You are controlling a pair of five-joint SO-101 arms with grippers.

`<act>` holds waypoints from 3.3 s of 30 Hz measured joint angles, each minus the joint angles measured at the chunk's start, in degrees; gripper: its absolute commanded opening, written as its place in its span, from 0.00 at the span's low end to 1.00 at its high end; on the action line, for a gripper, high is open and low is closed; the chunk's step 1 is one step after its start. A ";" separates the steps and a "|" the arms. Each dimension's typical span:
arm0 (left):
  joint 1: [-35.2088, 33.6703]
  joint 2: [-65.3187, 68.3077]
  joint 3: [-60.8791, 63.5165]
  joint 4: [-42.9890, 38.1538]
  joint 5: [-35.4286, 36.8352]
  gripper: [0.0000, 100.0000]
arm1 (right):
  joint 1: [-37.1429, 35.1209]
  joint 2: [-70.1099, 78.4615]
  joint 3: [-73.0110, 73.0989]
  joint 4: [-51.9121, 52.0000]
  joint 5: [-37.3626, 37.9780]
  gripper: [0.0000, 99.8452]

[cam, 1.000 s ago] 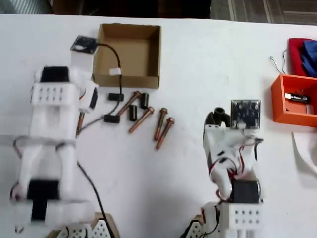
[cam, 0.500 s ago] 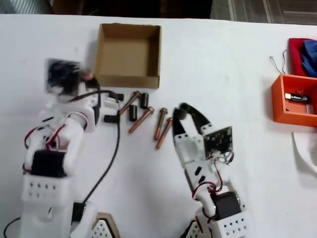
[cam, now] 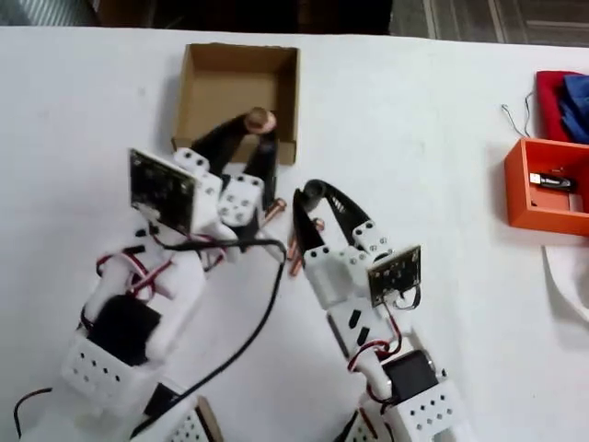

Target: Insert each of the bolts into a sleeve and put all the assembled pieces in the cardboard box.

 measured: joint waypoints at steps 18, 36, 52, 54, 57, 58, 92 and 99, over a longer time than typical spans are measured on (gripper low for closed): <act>4.75 0.00 0.00 0.00 0.88 0.03 | -0.09 0.44 2.02 0.00 2.90 0.02; 4.75 6.07 -0.44 1.05 7.91 0.03 | 0.09 0.53 2.11 0.09 4.57 0.02; 7.03 6.15 1.32 1.05 7.91 0.03 | 0.09 0.44 2.02 0.09 4.57 0.02; 7.03 6.15 3.08 1.05 7.82 0.03 | 0.09 0.62 2.29 0.09 4.57 0.02; 7.03 6.24 4.57 1.05 7.82 0.03 | 0.09 0.53 2.29 0.09 4.57 0.02; 7.03 6.24 4.66 1.41 7.82 0.03 | 0.09 0.53 2.29 0.09 4.57 0.02; 7.38 6.33 -4.40 19.52 -1.14 0.14 | 0.09 0.53 2.29 1.93 4.57 0.02; 7.30 6.33 -1.23 19.52 -2.02 0.14 | 0.09 0.53 2.29 1.93 4.57 0.02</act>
